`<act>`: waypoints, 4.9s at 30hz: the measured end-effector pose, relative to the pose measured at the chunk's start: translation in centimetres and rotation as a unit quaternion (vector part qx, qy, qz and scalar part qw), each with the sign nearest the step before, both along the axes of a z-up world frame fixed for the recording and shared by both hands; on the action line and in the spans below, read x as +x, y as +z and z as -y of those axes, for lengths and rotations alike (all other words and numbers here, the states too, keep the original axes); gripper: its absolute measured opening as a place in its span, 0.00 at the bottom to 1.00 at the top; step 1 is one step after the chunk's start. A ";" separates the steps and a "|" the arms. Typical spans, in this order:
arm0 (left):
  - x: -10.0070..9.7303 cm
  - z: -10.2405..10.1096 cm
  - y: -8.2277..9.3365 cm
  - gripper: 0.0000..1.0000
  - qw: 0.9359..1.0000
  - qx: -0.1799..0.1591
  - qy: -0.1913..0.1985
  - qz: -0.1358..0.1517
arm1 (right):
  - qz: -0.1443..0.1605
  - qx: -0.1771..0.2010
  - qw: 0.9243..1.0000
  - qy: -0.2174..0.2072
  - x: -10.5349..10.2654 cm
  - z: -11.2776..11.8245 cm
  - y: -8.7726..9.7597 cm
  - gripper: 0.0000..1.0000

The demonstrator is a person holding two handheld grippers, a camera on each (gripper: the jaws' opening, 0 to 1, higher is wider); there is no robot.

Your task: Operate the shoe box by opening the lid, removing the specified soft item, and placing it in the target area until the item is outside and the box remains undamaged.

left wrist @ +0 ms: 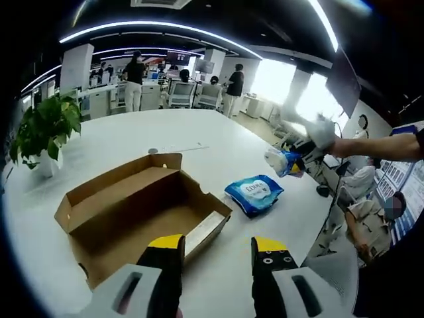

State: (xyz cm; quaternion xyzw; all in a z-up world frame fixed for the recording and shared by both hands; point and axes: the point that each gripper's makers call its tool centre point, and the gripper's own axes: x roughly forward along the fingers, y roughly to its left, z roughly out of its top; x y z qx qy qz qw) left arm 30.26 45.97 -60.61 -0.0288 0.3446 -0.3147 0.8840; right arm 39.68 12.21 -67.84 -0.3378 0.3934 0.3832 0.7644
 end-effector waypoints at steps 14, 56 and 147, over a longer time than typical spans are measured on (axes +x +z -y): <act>0.4 0.9 -0.2 0.41 1.000 0.008 0.005 -0.006 | -0.018 -0.065 0.997 0.024 -0.9 6.1 -2.9 0.26; -1.0 -1.4 -0.4 0.41 0.997 0.028 0.071 -0.017 | -0.055 -0.132 0.982 0.122 -0.1 6.8 -9.7 0.35; -2.1 -7.6 -0.1 0.41 0.996 -0.040 0.079 0.009 | 0.009 0.015 0.993 -0.116 -0.5 0.0 -1.7 0.47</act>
